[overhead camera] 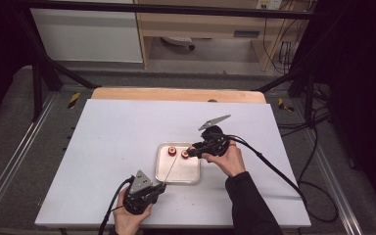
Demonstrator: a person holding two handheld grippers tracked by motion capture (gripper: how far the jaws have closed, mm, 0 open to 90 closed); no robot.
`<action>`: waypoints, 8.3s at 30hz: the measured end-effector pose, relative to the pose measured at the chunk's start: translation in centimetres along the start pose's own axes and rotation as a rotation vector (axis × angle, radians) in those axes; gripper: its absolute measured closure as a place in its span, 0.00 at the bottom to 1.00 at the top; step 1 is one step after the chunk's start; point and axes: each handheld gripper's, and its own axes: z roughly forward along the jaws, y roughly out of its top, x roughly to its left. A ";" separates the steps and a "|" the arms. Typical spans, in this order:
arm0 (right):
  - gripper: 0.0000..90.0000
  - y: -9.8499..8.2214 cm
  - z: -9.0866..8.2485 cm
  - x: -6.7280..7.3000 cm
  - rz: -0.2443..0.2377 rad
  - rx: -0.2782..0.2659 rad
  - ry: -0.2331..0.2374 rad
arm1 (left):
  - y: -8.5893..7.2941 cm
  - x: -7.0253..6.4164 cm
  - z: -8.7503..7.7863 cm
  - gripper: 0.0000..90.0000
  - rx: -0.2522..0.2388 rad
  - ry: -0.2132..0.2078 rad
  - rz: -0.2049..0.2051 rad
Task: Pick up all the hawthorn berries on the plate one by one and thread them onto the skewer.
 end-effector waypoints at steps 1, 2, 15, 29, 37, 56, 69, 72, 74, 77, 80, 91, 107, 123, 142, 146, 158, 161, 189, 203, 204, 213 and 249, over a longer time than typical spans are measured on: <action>0.66 -0.2 -0.3 0.0 0.023 -0.035 -0.001 | 0.1 -0.3 0.3 0.98 -0.013 0.004 -0.017; 0.66 -0.5 -0.5 0.0 0.053 -0.072 0.000 | 0.1 -0.3 0.3 0.98 -0.013 0.004 -0.017; 0.66 -3.0 -0.6 0.9 0.324 -0.532 0.080 | 1.0 -2.3 1.5 0.98 -0.077 0.056 -0.111; 0.67 -4.0 0.5 2.5 0.380 -0.733 0.081 | 1.7 -3.1 2.0 0.98 -0.091 0.078 -0.137; 0.67 -4.3 0.6 2.7 0.321 -0.756 0.075 | 2.0 -3.1 2.4 0.98 -0.068 0.052 -0.161; 0.67 -4.7 1.2 3.0 0.284 -0.765 0.064 | 2.0 -3.0 2.4 0.98 -0.086 0.021 -0.220; 0.67 -5.1 1.9 3.4 0.282 -0.738 0.066 | 2.0 -3.1 3.0 0.98 -0.084 0.012 -0.283; 0.67 -5.2 1.9 3.5 0.287 -0.739 0.069 | 2.0 -3.1 3.2 0.98 -0.085 0.005 -0.297; 0.67 -5.2 1.8 3.5 0.293 -0.738 0.071 | 1.9 -3.3 3.3 0.98 -0.094 0.005 -0.297; 0.67 -5.2 1.8 3.6 0.296 -0.733 0.069 | 1.8 -3.5 3.5 0.98 -0.108 0.010 -0.301; 0.67 -5.3 1.5 3.7 0.305 -0.724 0.075 | 1.7 -3.5 3.6 0.98 -0.112 0.011 -0.306; 0.67 -5.3 1.1 3.2 0.267 -0.653 0.057 | 1.7 -3.6 3.1 0.98 -0.077 -0.025 -0.286; 0.67 -4.9 0.4 2.6 0.241 -0.569 0.107 | 1.6 -3.5 3.2 0.98 -0.035 0.017 -0.209; 0.67 -5.2 1.2 2.9 0.283 -0.538 0.193 | 2.1 -3.1 2.7 0.98 -0.083 0.055 -0.181; 0.67 -6.8 3.0 4.4 0.260 -0.483 0.191 | 3.4 -2.2 2.9 0.98 -0.110 0.071 -0.182; 0.67 -6.9 3.0 4.5 0.259 -0.477 0.180 | 3.3 -2.1 3.1 0.98 -0.107 0.064 -0.183; 0.43 -6.3 1.9 4.0 0.168 -0.470 0.115 | 2.4 -0.8 2.2 0.98 -0.093 0.095 -0.143; 0.33 -5.7 1.4 3.3 0.138 -0.421 0.072 | 1.8 -0.1 1.5 0.98 -0.073 0.117 -0.126; 0.25 0.8 5.7 -0.6 -0.282 0.232 -0.094 | 0.6 1.0 0.1 0.98 -0.040 0.104 -0.084; 0.52 2.2 8.4 -1.6 -0.268 0.376 -0.058 | 0.3 1.4 0.0 0.98 -0.035 0.104 -0.078; 0.52 2.2 8.4 -1.6 -0.268 0.376 -0.058 | 0.3 1.4 0.0 0.98 -0.035 0.104 -0.078; 0.61 2.6 8.8 -1.8 -0.145 0.389 -0.085 | 0.3 1.4 0.0 0.98 -0.030 0.102 -0.078; 0.69 2.3 4.5 -0.7 0.079 0.210 -0.044 | 0.6 0.8 0.3 0.98 -0.045 0.084 -0.086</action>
